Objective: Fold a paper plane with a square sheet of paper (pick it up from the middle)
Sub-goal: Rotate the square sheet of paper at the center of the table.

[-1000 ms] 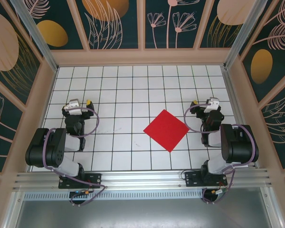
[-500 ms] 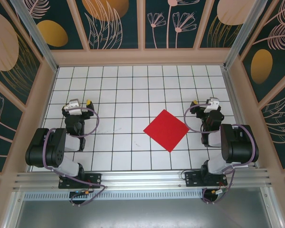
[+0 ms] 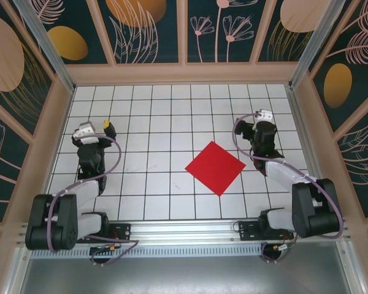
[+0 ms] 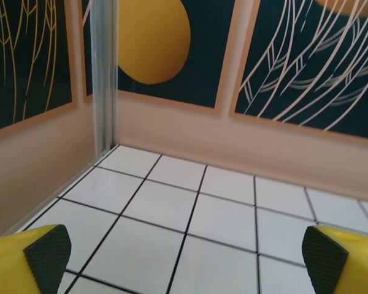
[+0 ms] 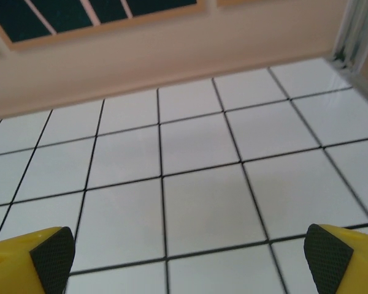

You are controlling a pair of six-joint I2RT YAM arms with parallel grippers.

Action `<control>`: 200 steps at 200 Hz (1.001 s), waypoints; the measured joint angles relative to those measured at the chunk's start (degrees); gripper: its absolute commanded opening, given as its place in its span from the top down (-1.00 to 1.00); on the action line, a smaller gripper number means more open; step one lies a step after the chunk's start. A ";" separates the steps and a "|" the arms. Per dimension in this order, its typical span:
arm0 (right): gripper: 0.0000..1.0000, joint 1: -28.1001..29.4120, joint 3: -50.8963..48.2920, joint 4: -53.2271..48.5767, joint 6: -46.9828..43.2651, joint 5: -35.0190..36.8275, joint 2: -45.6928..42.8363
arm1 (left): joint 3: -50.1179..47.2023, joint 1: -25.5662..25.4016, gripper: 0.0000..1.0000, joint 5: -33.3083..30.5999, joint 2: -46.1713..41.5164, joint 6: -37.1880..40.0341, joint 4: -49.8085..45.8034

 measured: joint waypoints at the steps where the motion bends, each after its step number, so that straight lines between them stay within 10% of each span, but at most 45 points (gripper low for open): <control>1: -0.97 0.13 0.22 -0.39 0.15 0.04 0.00 | 0.31 0.00 -0.97 0.02 -0.37 -0.20 -0.70; 71: -0.96 12.94 8.66 -28.70 20.57 -1.75 3.26 | 14.10 0.00 -0.97 11.69 -8.28 -16.55 -29.07; 200: -0.87 22.14 22.27 -31.63 34.56 -5.64 26.91 | 14.71 0.00 -0.97 17.92 -6.54 -18.75 -40.28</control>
